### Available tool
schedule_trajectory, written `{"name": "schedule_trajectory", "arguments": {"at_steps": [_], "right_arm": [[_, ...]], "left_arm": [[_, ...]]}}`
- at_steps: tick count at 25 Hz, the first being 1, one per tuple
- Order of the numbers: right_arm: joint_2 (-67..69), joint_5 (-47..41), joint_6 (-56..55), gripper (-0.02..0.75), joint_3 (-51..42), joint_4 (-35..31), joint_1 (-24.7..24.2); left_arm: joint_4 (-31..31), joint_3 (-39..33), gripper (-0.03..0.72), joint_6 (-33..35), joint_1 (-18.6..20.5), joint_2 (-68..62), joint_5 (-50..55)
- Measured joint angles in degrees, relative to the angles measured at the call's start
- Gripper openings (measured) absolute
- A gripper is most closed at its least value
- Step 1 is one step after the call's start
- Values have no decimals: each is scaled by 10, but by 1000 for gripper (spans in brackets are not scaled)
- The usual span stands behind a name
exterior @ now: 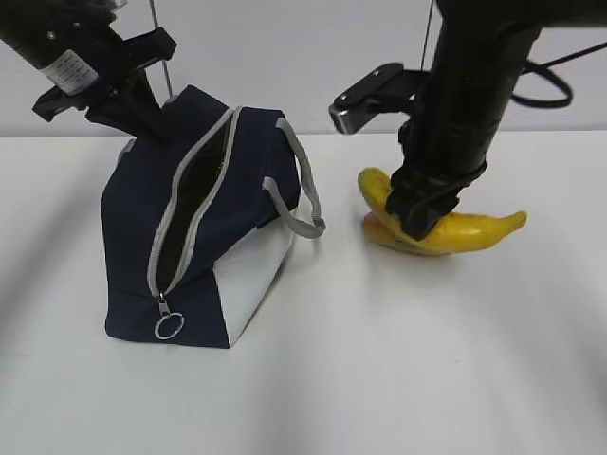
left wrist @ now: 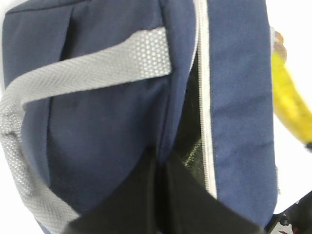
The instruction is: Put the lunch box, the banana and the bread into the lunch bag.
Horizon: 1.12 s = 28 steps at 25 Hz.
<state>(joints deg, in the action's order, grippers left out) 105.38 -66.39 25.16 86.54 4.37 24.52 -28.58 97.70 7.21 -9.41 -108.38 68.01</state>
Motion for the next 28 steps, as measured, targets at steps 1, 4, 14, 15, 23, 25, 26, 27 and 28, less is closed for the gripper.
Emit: {"name": "schedule_trajectory", "arguments": {"at_steps": [1, 4, 14, 15, 23, 25, 26, 27, 28], "right_arm": [[-16, -3, -7, 282, 0, 12, 0], [-62, -10, -28, 282, 0, 24, 0], [-85, -20, -46, 283, 81, -266, 0], [-81, -18, -46, 283, 87, -297, 0], [-4, 9, -60, 288, 95, -463, 0], [13, 20, -62, 290, 96, -488, 0], [23, 28, -65, 290, 97, -501, 0], [33, 35, -69, 290, 101, -513, 0], [42, 38, -78, 290, 106, -525, 0]], "left_arm": [[-1, 0, -3, 0, 0, 0, 0], [-2, 0, -3, 0, 0, 0, 0], [-7, 0, -3, 0, 0, 0, 1], [-7, 0, -3, 0, 0, 0, 1], [-26, 0, -3, 0, 14, 0, 5], [-31, 0, -3, 0, 19, 0, 6], [-32, 0, -3, 0, 20, 0, 7], [-32, 0, -3, 0, 21, 0, 8], [-33, 0, -3, 0, 21, 0, 8]]}}
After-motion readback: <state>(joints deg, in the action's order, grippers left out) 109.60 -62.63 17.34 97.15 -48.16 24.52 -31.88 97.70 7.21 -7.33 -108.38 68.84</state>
